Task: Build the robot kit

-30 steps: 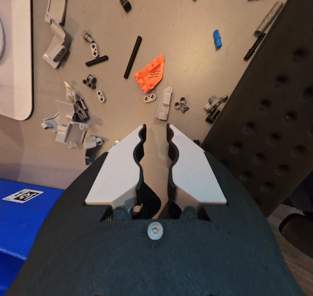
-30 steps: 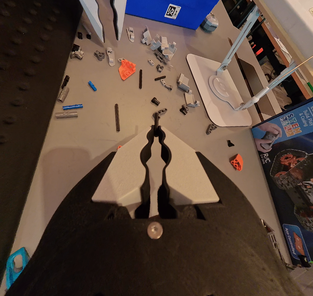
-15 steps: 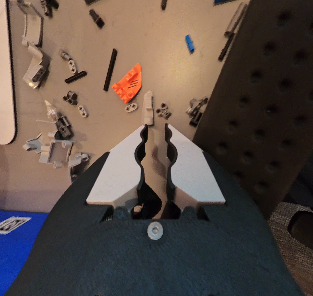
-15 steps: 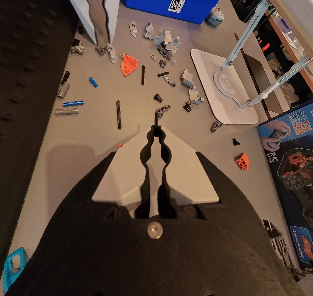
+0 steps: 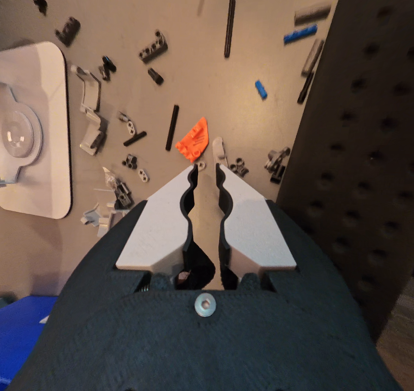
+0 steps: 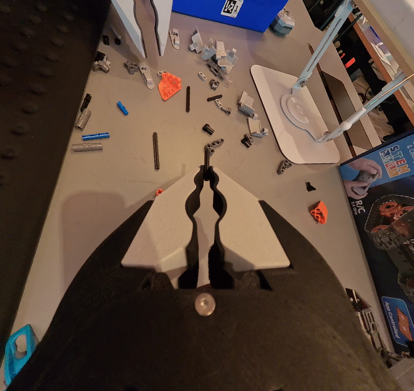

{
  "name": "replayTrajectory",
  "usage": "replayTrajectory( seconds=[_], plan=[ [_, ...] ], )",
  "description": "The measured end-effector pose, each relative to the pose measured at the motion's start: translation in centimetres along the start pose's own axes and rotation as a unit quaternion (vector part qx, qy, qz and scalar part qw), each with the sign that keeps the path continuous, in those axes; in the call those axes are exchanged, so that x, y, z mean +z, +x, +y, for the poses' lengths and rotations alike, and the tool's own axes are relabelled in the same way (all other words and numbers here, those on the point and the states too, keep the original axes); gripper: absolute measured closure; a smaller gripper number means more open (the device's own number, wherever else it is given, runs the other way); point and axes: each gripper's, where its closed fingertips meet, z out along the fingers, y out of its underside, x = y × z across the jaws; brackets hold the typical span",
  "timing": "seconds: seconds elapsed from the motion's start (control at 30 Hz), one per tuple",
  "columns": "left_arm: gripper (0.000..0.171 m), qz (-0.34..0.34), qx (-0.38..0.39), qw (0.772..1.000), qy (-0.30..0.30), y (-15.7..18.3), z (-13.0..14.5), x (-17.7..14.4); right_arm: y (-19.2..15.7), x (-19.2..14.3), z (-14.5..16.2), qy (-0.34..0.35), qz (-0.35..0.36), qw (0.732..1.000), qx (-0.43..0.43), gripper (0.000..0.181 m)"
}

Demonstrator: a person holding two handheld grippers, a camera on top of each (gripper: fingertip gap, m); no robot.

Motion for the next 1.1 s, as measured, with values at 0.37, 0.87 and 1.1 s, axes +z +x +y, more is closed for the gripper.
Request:
replayTrajectory(
  seconds=[0.37,0.87,1.1],
  plan=[
    [0.166,0.038,-0.013,0.998,-0.043,1.0,-1.4,2.7,0.0,-0.2,-0.1,0.001,0.003,1.0,-0.003,0.18],
    [0.171,0.046,0.006,0.992,0.116,1.8,-9.7,3.0,0.0,-0.2,-0.2,0.001,0.003,1.0,-0.005,0.18],
    [0.164,-0.002,-0.029,0.999,0.039,-1.5,-5.6,1.4,0.0,-0.1,0.5,-0.009,-0.004,1.0,-0.001,0.18]
  ],
)
